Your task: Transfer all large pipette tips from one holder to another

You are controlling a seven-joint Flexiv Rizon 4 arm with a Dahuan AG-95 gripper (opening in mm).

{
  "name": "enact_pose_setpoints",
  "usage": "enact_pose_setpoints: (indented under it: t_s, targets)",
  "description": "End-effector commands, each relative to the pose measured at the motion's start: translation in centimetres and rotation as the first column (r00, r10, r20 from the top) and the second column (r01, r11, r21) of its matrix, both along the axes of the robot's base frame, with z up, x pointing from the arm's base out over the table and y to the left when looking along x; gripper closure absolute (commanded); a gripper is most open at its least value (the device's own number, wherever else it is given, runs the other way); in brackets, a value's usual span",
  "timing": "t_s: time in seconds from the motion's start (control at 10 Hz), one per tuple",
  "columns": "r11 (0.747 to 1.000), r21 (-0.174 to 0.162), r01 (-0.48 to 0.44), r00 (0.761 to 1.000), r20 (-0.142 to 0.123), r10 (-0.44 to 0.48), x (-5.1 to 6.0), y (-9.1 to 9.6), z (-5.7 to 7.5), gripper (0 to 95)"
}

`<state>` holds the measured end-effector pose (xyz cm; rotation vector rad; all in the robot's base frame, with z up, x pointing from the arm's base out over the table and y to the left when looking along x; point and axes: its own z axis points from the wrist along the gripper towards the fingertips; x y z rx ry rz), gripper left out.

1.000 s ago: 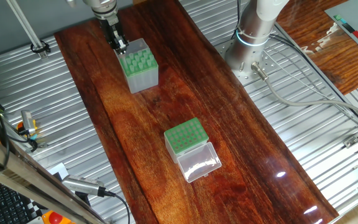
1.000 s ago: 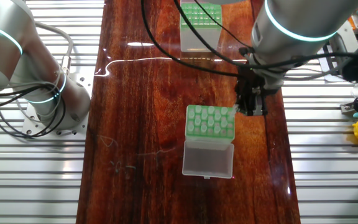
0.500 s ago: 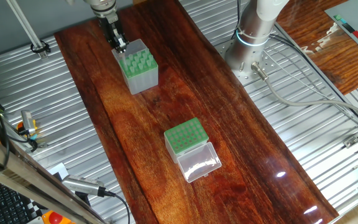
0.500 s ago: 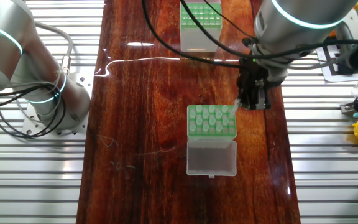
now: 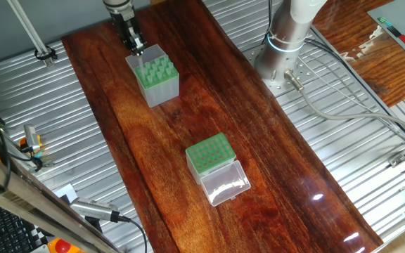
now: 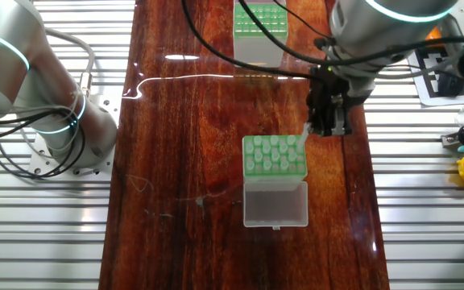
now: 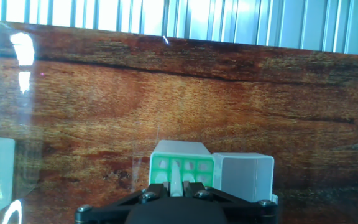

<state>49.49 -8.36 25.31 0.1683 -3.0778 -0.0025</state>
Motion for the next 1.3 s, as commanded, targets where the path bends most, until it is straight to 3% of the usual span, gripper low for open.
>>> enact_pose_setpoints:
  t_s: [0.1,1.3]
  targets:
    - [1.0,0.0,-0.003,1.0,-0.001,0.003,0.0,0.0,0.2,95.0]
    - [1.0,-0.008,-0.025,1.0,-0.003,0.025,-0.2,0.2,2.7,95.0]
